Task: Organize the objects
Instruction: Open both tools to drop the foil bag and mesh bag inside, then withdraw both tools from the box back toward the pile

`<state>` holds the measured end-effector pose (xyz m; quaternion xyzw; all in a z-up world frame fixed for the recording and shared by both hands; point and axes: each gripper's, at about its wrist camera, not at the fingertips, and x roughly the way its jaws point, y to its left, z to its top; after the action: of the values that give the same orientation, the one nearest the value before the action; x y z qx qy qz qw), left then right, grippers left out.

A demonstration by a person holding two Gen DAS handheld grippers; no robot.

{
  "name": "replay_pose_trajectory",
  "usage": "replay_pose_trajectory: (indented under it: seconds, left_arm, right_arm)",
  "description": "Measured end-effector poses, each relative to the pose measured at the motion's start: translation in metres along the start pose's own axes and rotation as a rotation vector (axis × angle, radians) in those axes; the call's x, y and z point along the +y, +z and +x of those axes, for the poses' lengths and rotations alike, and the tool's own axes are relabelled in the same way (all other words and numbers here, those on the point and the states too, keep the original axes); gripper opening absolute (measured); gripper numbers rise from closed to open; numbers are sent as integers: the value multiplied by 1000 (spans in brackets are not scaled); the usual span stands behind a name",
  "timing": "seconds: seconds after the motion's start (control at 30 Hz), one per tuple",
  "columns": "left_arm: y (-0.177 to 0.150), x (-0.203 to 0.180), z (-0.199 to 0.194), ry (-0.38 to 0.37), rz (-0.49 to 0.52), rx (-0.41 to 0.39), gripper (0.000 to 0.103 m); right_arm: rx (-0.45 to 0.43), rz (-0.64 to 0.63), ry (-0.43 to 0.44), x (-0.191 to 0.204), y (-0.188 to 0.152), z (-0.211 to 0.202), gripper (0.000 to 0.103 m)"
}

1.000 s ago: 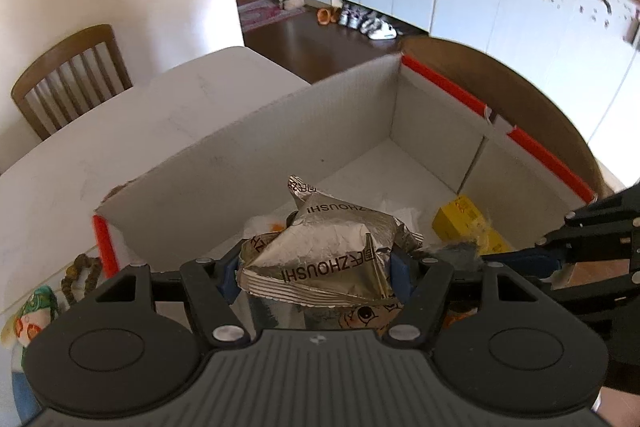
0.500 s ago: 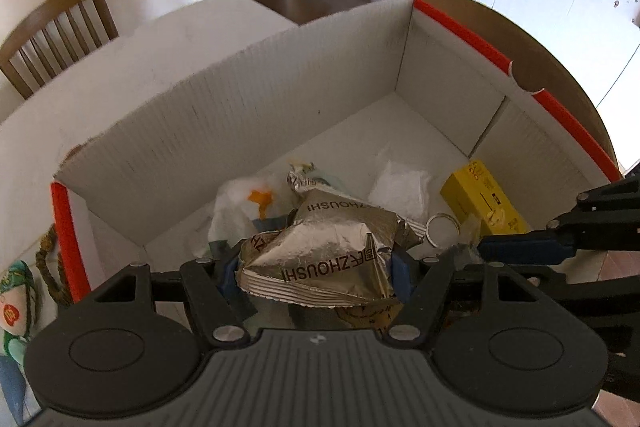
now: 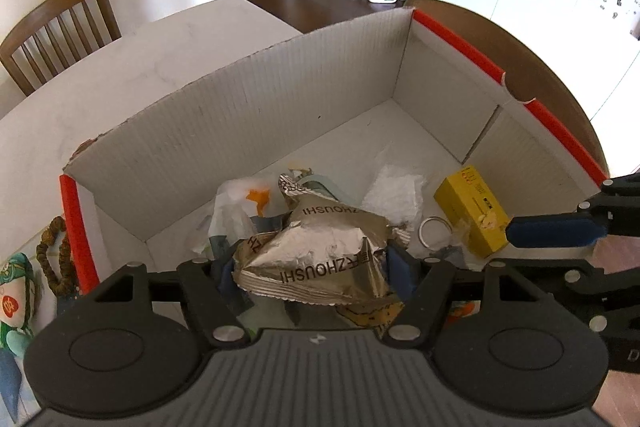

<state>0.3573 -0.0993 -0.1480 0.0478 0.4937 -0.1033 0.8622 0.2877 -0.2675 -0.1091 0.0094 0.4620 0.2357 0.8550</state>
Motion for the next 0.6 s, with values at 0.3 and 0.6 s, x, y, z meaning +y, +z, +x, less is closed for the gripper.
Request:
replay_pose_trajectory:
  seconds: [0.3, 0.6]
  left_arm:
    - [-4, 5, -23, -16, -19, -55, 79]
    - [-18, 13, -71, -13, -54, -158, 79]
  right_arm:
    - [-53, 9, 6, 1, 0, -19, 50]
    - [-103, 5, 29, 10, 2, -38, 55]
